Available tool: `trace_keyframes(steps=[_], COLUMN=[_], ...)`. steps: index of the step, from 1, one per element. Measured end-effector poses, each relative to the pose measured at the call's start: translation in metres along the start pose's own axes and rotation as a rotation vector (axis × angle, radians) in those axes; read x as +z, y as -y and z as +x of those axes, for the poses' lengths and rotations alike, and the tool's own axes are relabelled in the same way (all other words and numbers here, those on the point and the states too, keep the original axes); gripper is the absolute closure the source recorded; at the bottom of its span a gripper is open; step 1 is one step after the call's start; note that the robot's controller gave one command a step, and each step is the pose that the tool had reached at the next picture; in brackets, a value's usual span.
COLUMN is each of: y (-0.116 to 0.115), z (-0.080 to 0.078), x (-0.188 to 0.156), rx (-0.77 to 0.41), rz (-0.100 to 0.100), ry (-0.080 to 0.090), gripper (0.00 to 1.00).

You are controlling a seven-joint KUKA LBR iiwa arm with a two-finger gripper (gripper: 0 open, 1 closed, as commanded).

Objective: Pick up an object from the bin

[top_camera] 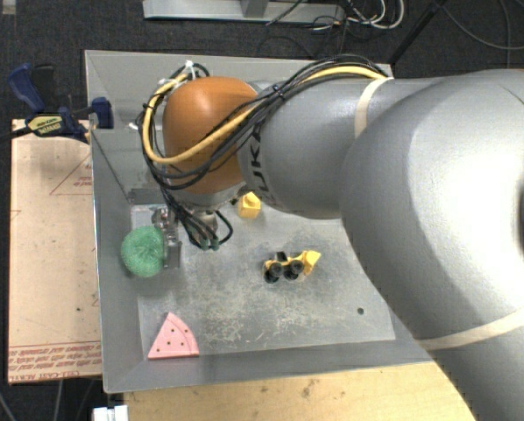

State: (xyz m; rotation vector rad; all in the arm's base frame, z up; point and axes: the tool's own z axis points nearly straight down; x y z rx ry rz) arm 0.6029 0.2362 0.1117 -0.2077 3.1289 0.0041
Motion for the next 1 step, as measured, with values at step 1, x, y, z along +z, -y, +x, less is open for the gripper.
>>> trace_keyframes(steps=[1], y=[0.0218], z=[0.0047], x=[-0.1914], rx=[0.007], rz=[0.002], ry=[-0.004], gripper=[1.00])
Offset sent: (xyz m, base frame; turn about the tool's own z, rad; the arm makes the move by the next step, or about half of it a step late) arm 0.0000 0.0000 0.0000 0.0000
